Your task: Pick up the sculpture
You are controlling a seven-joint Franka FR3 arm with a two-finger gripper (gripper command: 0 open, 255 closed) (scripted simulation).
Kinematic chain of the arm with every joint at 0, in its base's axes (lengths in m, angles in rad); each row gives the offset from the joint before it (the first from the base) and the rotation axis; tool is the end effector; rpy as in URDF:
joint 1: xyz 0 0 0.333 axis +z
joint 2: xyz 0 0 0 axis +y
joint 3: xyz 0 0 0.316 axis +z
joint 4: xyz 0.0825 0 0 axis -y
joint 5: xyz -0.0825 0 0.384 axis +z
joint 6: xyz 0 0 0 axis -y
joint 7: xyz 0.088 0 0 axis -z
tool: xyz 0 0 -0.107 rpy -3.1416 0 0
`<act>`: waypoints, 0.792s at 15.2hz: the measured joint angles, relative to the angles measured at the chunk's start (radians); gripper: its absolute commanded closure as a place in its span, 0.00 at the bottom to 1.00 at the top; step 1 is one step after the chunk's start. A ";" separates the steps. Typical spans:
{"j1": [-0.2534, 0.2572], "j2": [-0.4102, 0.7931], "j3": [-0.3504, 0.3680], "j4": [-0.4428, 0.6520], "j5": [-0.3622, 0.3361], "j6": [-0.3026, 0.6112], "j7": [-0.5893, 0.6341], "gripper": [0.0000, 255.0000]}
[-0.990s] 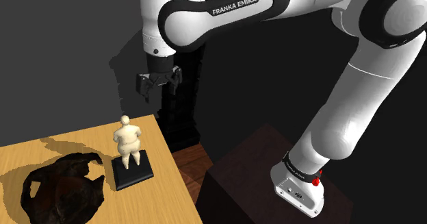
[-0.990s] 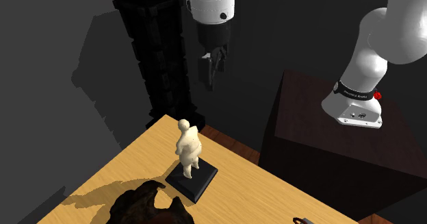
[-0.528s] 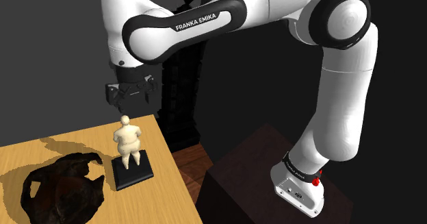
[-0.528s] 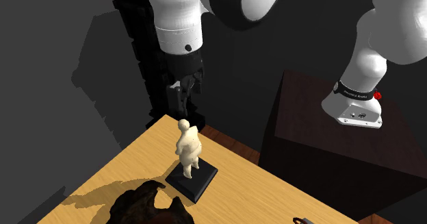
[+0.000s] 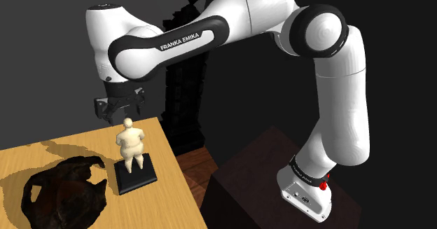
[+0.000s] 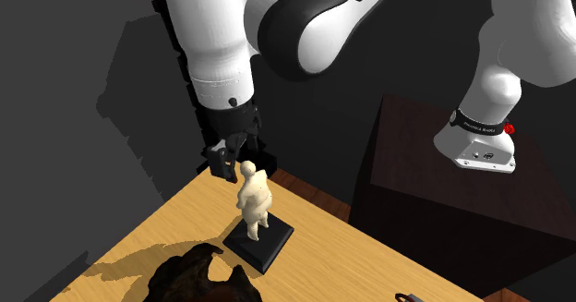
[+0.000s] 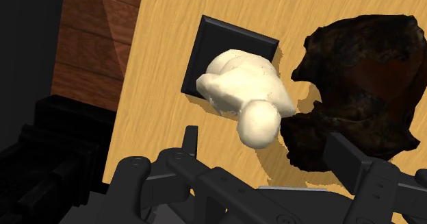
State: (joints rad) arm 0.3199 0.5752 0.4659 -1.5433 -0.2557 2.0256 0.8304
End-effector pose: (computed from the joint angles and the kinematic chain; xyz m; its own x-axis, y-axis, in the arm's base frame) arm 0.5310 0.4422 0.3414 0.9994 0.0100 -0.0333 0.0101 -0.9999 0.0054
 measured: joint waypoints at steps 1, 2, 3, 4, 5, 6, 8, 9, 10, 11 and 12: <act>0.001 0.006 -0.002 -0.003 -0.003 0.009 0.001 0.00; 0.000 0.011 -0.004 -0.010 -0.005 0.020 0.002 0.00; 0.003 0.018 -0.006 -0.012 -0.008 0.028 0.005 0.00; 0.002 0.019 -0.006 -0.015 -0.009 0.033 0.005 1.00; 0.002 0.019 -0.006 -0.018 -0.010 0.035 0.005 1.00; 0.001 0.019 -0.007 -0.018 -0.010 0.036 0.004 1.00; 0.001 0.018 -0.007 -0.019 -0.010 0.037 0.004 1.00; 0.001 0.018 -0.007 -0.019 -0.010 0.037 0.004 1.00; 0.001 0.018 -0.007 -0.019 -0.010 0.037 0.004 1.00; 0.001 0.019 -0.007 -0.018 -0.010 0.037 0.004 1.00; 0.001 0.019 -0.007 -0.018 -0.010 0.037 0.004 1.00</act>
State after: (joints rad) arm 0.3211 0.5939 0.4593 -1.5614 -0.2656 2.0626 0.8347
